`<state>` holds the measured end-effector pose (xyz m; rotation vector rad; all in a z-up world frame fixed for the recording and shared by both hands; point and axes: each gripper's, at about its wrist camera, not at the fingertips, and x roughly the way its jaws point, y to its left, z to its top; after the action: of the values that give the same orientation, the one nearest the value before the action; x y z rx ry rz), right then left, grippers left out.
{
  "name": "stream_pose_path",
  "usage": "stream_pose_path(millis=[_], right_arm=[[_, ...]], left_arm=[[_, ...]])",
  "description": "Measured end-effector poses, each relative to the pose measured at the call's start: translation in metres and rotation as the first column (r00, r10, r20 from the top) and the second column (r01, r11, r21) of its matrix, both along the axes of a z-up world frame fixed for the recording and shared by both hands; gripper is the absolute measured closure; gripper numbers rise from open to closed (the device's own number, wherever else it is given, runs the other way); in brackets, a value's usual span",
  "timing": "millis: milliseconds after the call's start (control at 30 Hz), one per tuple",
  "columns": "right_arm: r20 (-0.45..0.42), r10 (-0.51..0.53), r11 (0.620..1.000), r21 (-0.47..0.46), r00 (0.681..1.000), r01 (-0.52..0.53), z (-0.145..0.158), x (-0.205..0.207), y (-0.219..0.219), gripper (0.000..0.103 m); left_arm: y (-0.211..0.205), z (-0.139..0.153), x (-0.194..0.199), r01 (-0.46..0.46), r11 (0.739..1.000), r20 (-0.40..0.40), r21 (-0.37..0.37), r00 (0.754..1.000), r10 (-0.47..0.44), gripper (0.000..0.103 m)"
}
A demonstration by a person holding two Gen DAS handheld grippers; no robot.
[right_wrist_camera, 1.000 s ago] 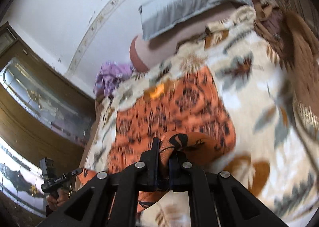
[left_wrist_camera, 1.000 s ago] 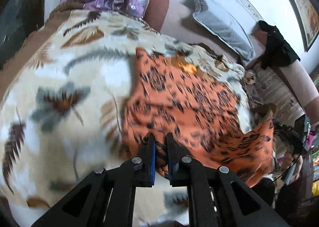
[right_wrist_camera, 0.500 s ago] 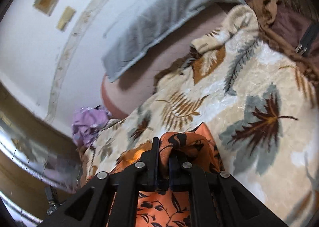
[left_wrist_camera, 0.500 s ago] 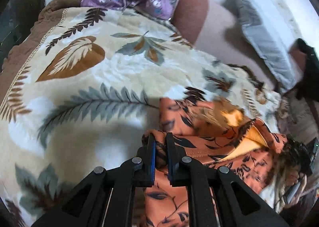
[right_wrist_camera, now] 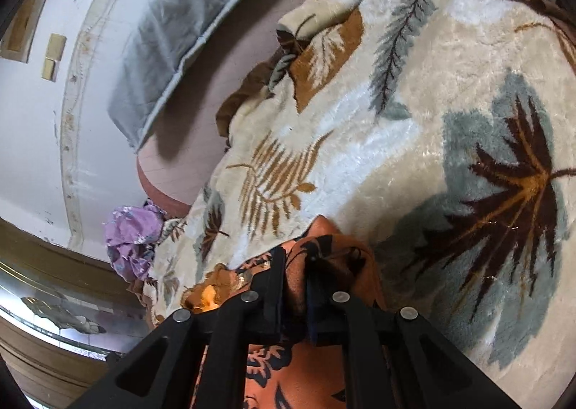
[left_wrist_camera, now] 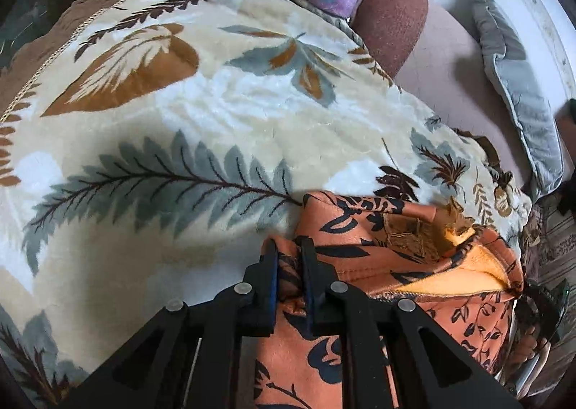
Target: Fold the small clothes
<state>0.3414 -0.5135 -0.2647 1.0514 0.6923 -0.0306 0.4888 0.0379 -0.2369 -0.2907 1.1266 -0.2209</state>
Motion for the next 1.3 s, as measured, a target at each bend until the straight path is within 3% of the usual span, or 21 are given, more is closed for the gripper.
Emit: stream_pose_path(millis=[33,67,100,133,200,400,500,567,667,733,800,967,1067,1200,1300], right_arm=[[0.018,-0.006,1.000,0.006,1.000,0.006,0.003,-0.003,0.000,0.087],[0.034,-0.013,1.000,0.010,0.999,0.013,0.007,-0.006,0.001,0.085],[0.053,-0.025,1.000,0.015,0.998,0.024,0.010,-0.011,0.001,0.076],[0.065,-0.037,0.999,0.017,0.997,0.036,0.014,-0.013,0.002,0.055],[0.110,-0.093,0.996,0.023,0.990,0.091,0.023,-0.025,0.002,0.022],[0.221,-0.091,0.996,0.009,0.971,0.091,0.058,-0.048,0.013,0.022],[0.222,-0.016,0.998,-0.058,0.975,0.030,0.075,-0.048,0.039,0.022],[0.175,0.085,0.987,-0.150,0.981,-0.059,0.084,-0.042,0.067,0.024],[0.085,0.237,0.935,-0.290,0.968,-0.204,0.090,-0.032,0.115,0.029],[0.013,0.339,0.881,-0.355,0.941,-0.313,0.088,-0.021,0.150,0.044],[-0.037,0.406,0.830,-0.403,0.913,-0.385,0.084,-0.010,0.178,0.050],[-0.169,0.512,0.686,-0.510,0.842,-0.519,0.064,0.016,0.239,0.051],[-0.235,0.541,0.628,-0.526,0.807,-0.574,0.047,0.039,0.268,0.051],[-0.257,0.514,0.616,-0.554,0.819,-0.560,0.036,0.074,0.291,0.051],[-0.251,0.468,0.620,-0.590,0.847,-0.517,0.039,0.101,0.299,0.051]], left_arm=[[0.001,0.004,-0.003,-0.003,1.000,0.006,-0.001,1.000,0.003,0.083],[0.002,0.010,-0.008,-0.007,1.000,0.021,0.003,1.000,0.007,0.066],[0.003,0.018,-0.014,-0.015,1.000,0.047,0.013,0.999,0.015,0.056],[0.004,0.029,-0.023,-0.033,0.999,0.090,0.026,0.995,0.031,0.038],[0.007,0.050,-0.042,-0.063,0.997,0.180,0.043,0.982,0.054,0.031],[-0.004,0.079,-0.093,-0.066,0.989,0.290,0.129,0.957,0.026,0.031],[-0.021,0.072,-0.115,-0.054,0.985,0.279,0.163,0.960,0.006,0.031],[-0.033,0.059,-0.128,-0.043,0.984,0.268,0.172,0.963,-0.005,0.031],[-0.051,0.035,-0.134,0.014,0.974,0.235,0.226,0.970,-0.068,0.031],[-0.061,0.025,-0.134,0.053,0.963,0.203,0.265,0.973,-0.109,0.031],[-0.063,0.018,-0.133,0.065,0.957,0.202,0.283,0.971,-0.126,0.031],[-0.059,0.008,-0.118,0.026,0.932,0.215,0.363,0.970,-0.111,0.031],[-0.053,0.006,-0.107,0.009,0.945,0.203,0.326,0.976,-0.079,0.031],[-0.050,0.005,-0.099,-0.003,0.955,0.190,0.298,0.980,-0.056,0.031],[-0.050,0.006,-0.099,0.007,0.955,0.188,0.296,0.980,-0.065,0.031]])
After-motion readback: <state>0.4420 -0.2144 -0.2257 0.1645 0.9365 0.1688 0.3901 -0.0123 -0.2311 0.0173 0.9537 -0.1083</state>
